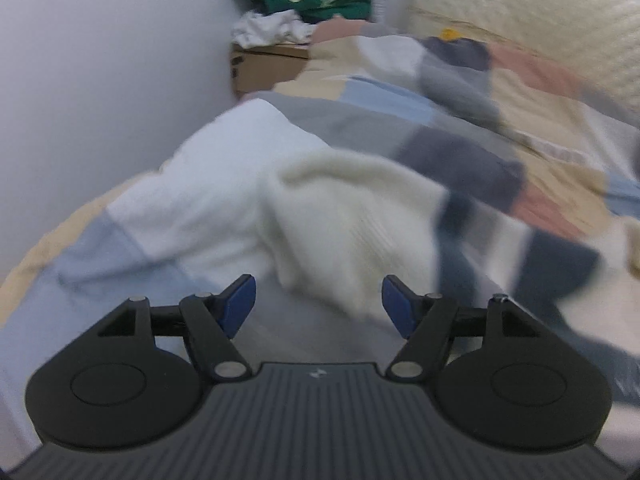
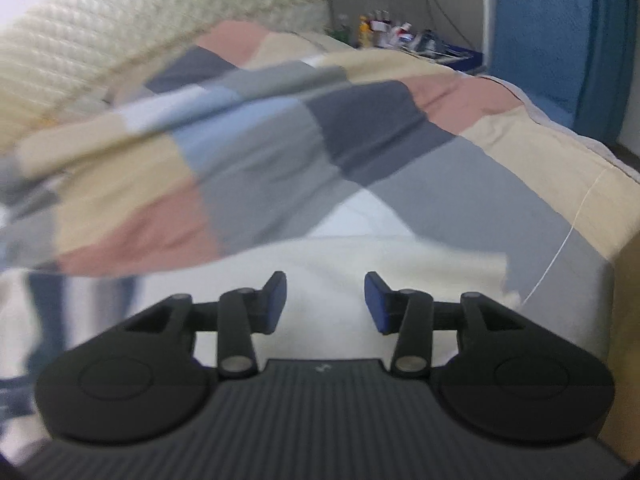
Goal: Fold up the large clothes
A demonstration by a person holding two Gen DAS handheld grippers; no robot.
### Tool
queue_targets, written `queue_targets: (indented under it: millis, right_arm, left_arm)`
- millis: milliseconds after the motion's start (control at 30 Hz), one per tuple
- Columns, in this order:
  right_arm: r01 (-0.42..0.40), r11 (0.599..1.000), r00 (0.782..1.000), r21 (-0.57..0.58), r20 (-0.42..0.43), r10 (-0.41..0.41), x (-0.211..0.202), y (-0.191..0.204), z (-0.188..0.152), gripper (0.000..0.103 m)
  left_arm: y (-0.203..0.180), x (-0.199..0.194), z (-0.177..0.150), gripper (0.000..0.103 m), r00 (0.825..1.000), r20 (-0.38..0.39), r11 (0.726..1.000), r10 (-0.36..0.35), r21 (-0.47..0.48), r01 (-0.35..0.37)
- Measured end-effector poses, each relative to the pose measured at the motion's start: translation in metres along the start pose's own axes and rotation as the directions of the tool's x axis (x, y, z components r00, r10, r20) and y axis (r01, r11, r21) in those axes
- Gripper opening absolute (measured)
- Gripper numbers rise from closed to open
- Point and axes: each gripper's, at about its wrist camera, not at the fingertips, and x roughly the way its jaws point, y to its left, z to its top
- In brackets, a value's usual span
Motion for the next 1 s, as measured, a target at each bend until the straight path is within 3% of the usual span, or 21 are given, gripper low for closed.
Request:
queue_targets:
  millis: [167, 267, 333, 400, 533, 633, 767, 833, 900, 1000]
  right_arm:
    - [-0.135, 0.99, 0.99, -0.033, 0.027, 0.136, -0.076, 0.034, -0.016, 0.046]
    - [-0.224, 0.972, 0.974, -0.073, 0.009, 0.225, -0.121, 0.063, -0.038, 0.046]
    - [-0.293, 0.951, 0.956, -0.101, -0.019, 0.293, -0.149, 0.085, -0.058, 0.046]
    - [-0.389, 0.913, 0.921, -0.121, -0.054, 0.385, -0.177, 0.11, -0.083, 0.047]
    - [-0.542, 0.813, 0.84, -0.214, -0.181, 0.512, -0.22, 0.165, -0.142, 0.047]
    - [-0.635, 0.728, 0.769, -0.26, -0.3, 0.564, -0.242, 0.199, -0.188, 0.046]
    - [-0.755, 0.595, 0.649, -0.277, -0.446, 0.616, -0.255, 0.235, -0.243, 0.046]
    - [-0.779, 0.529, 0.626, -0.337, -0.48, 0.615, -0.256, 0.249, -0.266, 0.049]
    - [-0.782, 0.485, 0.623, -0.391, -0.501, 0.6, -0.252, 0.259, -0.285, 0.061]
    - [-0.812, 0.428, 0.583, -0.396, -0.545, 0.602, -0.25, 0.267, -0.301, 0.064]
  left_arm:
    - [-0.021, -0.077, -0.045, 0.074, 0.986, -0.006, 0.986, -0.165, 0.016, 0.165]
    - [-0.037, -0.121, -0.073, 0.074, 0.961, -0.027, 0.962, -0.274, -0.023, 0.273]
    - [-0.047, -0.14, -0.091, 0.074, 0.932, -0.071, 0.934, -0.355, -0.065, 0.351]
    - [-0.06, -0.153, -0.11, 0.074, 0.895, -0.133, 0.904, -0.426, -0.085, 0.418]
    - [-0.078, -0.171, -0.153, 0.073, 0.856, -0.195, 0.877, -0.479, -0.148, 0.457]
    - [-0.076, -0.168, -0.178, 0.073, 0.854, -0.201, 0.874, -0.481, -0.193, 0.446]
    - [-0.065, -0.148, -0.198, 0.07, 0.862, -0.227, 0.888, -0.453, -0.201, 0.414]
    - [-0.056, -0.142, -0.199, 0.07, 0.849, -0.229, 0.875, -0.477, -0.219, 0.432]
    - [-0.05, -0.141, -0.201, 0.07, 0.848, -0.219, 0.871, -0.483, -0.22, 0.44]
    - [-0.043, -0.134, -0.204, 0.07, 0.846, -0.21, 0.862, -0.489, -0.262, 0.433]
